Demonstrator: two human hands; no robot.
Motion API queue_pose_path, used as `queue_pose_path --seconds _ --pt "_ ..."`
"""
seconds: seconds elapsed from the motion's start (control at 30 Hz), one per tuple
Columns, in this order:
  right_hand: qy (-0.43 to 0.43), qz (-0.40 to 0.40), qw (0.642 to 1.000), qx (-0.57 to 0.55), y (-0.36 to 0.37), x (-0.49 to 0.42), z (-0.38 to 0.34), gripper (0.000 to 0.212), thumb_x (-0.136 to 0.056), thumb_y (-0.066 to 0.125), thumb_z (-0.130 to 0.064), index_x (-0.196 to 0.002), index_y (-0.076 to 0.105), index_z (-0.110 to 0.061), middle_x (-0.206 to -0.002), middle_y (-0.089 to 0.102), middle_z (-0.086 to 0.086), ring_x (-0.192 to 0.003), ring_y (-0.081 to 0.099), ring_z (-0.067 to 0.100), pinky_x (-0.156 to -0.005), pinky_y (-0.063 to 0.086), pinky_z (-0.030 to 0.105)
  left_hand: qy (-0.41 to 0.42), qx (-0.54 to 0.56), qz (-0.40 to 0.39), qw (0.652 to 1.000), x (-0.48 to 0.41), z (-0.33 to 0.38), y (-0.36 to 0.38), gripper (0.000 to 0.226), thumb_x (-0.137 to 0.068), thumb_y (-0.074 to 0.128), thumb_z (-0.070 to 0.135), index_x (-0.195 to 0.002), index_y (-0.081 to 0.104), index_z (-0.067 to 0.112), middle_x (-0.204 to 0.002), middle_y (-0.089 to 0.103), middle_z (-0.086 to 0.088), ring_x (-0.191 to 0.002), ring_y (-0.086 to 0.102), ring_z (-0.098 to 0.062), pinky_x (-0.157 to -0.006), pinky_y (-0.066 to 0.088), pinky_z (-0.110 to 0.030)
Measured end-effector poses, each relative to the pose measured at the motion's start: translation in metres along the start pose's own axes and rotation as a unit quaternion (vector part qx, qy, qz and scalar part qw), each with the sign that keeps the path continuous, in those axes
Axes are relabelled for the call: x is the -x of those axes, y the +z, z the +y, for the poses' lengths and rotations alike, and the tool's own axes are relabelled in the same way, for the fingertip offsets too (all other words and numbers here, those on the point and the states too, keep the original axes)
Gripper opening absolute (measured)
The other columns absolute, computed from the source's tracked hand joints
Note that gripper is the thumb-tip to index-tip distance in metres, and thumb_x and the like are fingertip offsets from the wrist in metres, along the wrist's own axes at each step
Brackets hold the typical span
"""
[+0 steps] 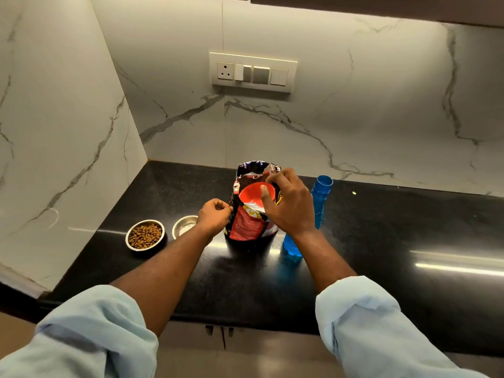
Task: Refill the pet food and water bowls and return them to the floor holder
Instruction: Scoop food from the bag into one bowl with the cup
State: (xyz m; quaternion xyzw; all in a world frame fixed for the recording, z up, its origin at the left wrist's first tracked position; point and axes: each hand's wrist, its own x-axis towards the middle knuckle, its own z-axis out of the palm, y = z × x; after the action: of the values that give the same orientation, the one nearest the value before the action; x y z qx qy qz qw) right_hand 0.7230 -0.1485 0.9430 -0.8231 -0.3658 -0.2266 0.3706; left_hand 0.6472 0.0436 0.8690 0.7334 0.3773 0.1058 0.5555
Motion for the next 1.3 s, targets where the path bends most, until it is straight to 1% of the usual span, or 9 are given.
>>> queue_pose_path --seconds 0.3,0.47,0.7,0.8,0.9,1.03,1.13,1.2,1.3 --pt "0.069 0.223 0.970 0.064 -0.032 0.024 0.031 0.077 -0.089 0.079 -0.049 -0.143 0.049 -0.003 -0.146 0.051 0.019 -0.136 0.050 0.033 -0.119 0.036 0.039 -0.012 0.009 0.022 1.000 0.022 -0.012 0.016 0.013 -0.095 0.071 0.025 -0.097 0.062 0.017 -0.101 0.073 -0.008 -0.093 0.068 -0.025 -0.091 0.058 -0.048" --pt "0.279 0.155 0.946 -0.062 -0.027 0.024 0.049 0.102 -0.085 0.073 -0.068 -0.158 0.029 -0.012 -0.154 0.045 0.013 -0.137 0.051 0.028 -0.107 0.052 0.055 -0.015 -0.025 0.028 0.999 0.029 -0.017 0.011 0.015 -0.093 0.074 0.028 -0.098 0.061 0.021 -0.099 0.071 -0.003 -0.097 0.068 -0.025 -0.090 0.057 -0.045" --pt "0.312 0.054 0.945 -0.084 0.003 0.070 0.071 0.123 -0.066 0.069 -0.093 -0.158 0.022 -0.026 -0.151 0.044 0.007 -0.137 0.048 0.024 -0.107 0.048 0.044 0.012 -0.081 -0.026 0.996 0.029 -0.017 0.014 0.062 -0.078 0.087 0.020 -0.129 0.052 0.022 -0.121 0.063 -0.001 -0.104 0.064 -0.017 -0.085 0.056 -0.036" --pt "0.368 0.061 0.927 -0.043 0.015 0.097 0.085 0.117 -0.059 0.078 -0.088 -0.144 0.035 -0.021 -0.140 0.048 0.007 -0.130 0.050 0.026 -0.106 0.049 0.046 0.013 -0.082 -0.030 0.996 0.025 -0.015 0.021 0.089 -0.072 0.094 0.023 -0.144 0.043 0.022 -0.140 0.056 -0.005 -0.127 0.059 -0.026 -0.108 0.053 -0.048" --pt "0.413 0.056 0.909 -0.019 0.017 0.126 0.096 0.089 -0.055 0.071 -0.094 -0.103 0.047 -0.022 -0.099 0.058 -0.001 -0.091 0.060 0.023 -0.072 0.049 0.036 0.013 -0.083 -0.035 0.996 0.021 -0.017 0.027 0.105 -0.065 0.098 0.028 -0.151 0.038 0.024 -0.149 0.050 -0.007 -0.137 0.052 -0.028 -0.115 0.048 -0.052" --pt "0.406 -0.090 0.909 -0.041 0.023 0.152 0.102 0.066 -0.064 0.079 -0.081 -0.070 0.060 -0.019 -0.063 0.066 -0.007 -0.061 0.066 0.019 -0.058 0.054 0.037 0.016 -0.082 -0.042 0.996 0.015 -0.021 0.029 0.116 -0.062 0.100 0.027 -0.155 0.032 0.026 -0.154 0.047 -0.008 -0.144 0.047 -0.030 -0.118 0.043 -0.055" --pt "0.358 -0.199 0.908 -0.090 0.036 0.158 0.095 0.051 -0.074 0.088 -0.061 -0.104 0.076 -0.021 -0.096 0.079 -0.004 -0.088 0.075 0.013 -0.086 0.063 0.038 0.019 -0.088 -0.045 0.995 0.012 -0.022 0.029 0.120 -0.062 0.099 0.025 -0.158 0.028 0.029 -0.156 0.046 -0.007 -0.146 0.045 -0.031 -0.119 0.042 -0.056" --pt "0.347 -0.261 0.894 -0.113 0.046 0.154 0.084 0.084 -0.079 0.087 -0.056 -0.149 0.057 -0.021 -0.136 0.071 0.001 -0.120 0.071 0.016 -0.105 0.058 0.037 0.028 -0.086 -0.049 0.995 0.009 -0.022 0.029 0.122 -0.062 0.098 0.022 -0.160 0.026 0.030 -0.156 0.047 -0.006 -0.147 0.045 -0.030 -0.119 0.042 -0.056" --pt "0.343 -0.254 0.894 -0.133 0.060 0.141 0.069 0.103 -0.086 0.084 -0.049 -0.166 0.027 -0.021 -0.158 0.054 0.005 -0.131 0.065 0.024 -0.109 0.054 0.036 0.041 -0.085 -0.059 0.994 0.006 -0.022 0.027 0.125 -0.061 0.097 0.017 -0.162 0.024 0.030 -0.156 0.049 -0.006 -0.146 0.046 -0.031 -0.117 0.043 -0.056"
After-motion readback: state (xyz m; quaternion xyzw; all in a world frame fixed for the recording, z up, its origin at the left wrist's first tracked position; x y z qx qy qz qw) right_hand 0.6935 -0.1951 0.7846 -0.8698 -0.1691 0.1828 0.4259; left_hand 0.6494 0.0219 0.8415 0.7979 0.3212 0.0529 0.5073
